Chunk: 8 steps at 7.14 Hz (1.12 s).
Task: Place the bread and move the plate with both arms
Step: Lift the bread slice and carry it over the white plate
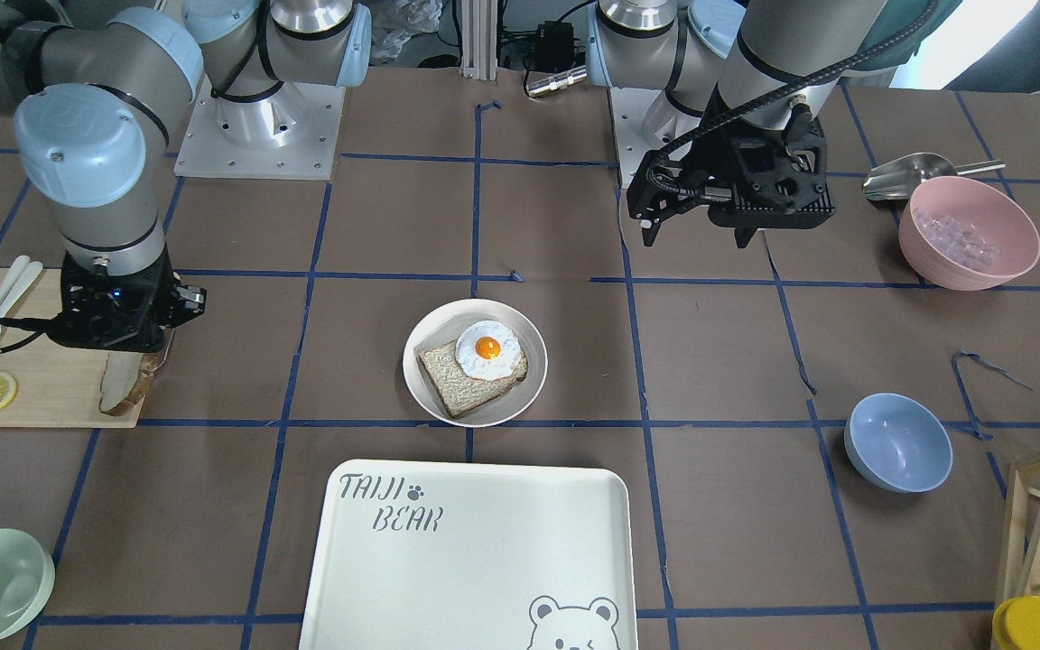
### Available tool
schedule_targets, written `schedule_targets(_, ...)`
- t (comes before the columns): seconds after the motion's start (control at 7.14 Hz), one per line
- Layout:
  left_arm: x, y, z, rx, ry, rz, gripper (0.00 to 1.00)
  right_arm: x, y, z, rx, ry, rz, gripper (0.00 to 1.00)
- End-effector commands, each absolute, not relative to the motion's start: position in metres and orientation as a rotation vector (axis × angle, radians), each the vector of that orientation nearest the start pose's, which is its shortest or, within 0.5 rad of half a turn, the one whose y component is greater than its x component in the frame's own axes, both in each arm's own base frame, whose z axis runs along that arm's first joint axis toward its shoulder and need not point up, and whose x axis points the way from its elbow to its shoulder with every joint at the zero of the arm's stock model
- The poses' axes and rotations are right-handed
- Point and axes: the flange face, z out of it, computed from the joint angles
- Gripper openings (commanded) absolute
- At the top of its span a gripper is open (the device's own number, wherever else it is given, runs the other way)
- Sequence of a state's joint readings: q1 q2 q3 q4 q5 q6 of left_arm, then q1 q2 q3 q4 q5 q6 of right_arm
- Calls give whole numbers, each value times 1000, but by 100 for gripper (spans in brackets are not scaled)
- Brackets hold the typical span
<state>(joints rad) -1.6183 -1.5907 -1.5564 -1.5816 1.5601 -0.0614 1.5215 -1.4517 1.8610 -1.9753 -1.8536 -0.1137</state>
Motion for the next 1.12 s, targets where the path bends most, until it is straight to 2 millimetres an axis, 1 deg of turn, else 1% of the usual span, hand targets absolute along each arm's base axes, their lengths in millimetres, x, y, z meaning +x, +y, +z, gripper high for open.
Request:
schedule_targets(0.0,-158,-492,484,-22,3151,25,100,193,-494,331,-16,3400,-15,0)
schedule_targets(0.14,-158,-492,486,-22,3152,20,100,241,-482,325,53,3402,-34,0)
schedule_targets(0.28,-158,-492,486,-22,3152,20,100,275,-468,334,132,3398,-62,0)
schedule_targets(0.42,-158,-492,486,-22,3152,20,100,312,-456,343,205,3355,-68,0)
schedule_targets(0.56,-157,-492,486,-24,3151,20,100,341,-452,351,274,3334,-91,0)
schedule_targets(0.7,-158,-492,487,-22,3153,18,100,367,-452,349,364,3301,-86,0)
schedule_targets(0.84,-158,-492,486,-22,3153,23,100,385,-463,338,473,3263,-70,0)
schedule_targets(0.98,-158,-492,487,-22,3152,18,100,396,-474,335,469,3260,-70,0)
